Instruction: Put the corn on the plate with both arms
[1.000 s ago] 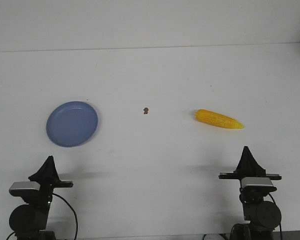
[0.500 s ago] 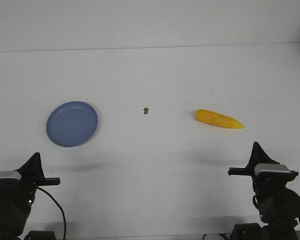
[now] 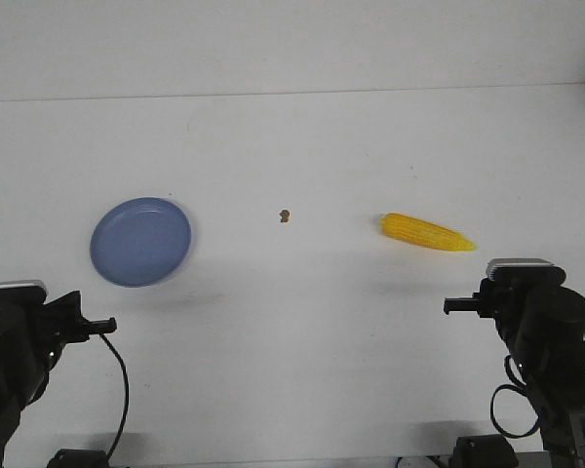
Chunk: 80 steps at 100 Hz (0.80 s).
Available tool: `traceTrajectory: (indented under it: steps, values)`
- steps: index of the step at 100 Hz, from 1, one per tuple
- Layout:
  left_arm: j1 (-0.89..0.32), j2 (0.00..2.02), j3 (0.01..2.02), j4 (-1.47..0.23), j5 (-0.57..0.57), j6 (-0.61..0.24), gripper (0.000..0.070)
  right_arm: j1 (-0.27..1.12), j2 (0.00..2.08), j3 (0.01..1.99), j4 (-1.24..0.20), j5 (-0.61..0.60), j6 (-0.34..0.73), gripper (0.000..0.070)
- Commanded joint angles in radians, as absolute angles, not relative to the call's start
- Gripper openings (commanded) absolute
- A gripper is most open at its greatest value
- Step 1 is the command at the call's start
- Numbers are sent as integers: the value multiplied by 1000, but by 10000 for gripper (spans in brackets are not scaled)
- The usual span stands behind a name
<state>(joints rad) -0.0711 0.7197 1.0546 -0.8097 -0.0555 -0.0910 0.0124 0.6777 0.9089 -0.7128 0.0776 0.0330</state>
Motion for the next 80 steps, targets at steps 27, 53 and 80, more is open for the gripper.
traceTrajectory:
  steps: [27,53,80]
  values:
    - [-70,725,1082,-805,-60,-80,15,14,680,926,-696,76,33,0]
    - [-70,702,1082,-791,-60,-92,187,14,681,926,-696,76,34,351]
    - [-70,698,1082,-785,-60,-101,440,14,680,926,-696,76,34,542]
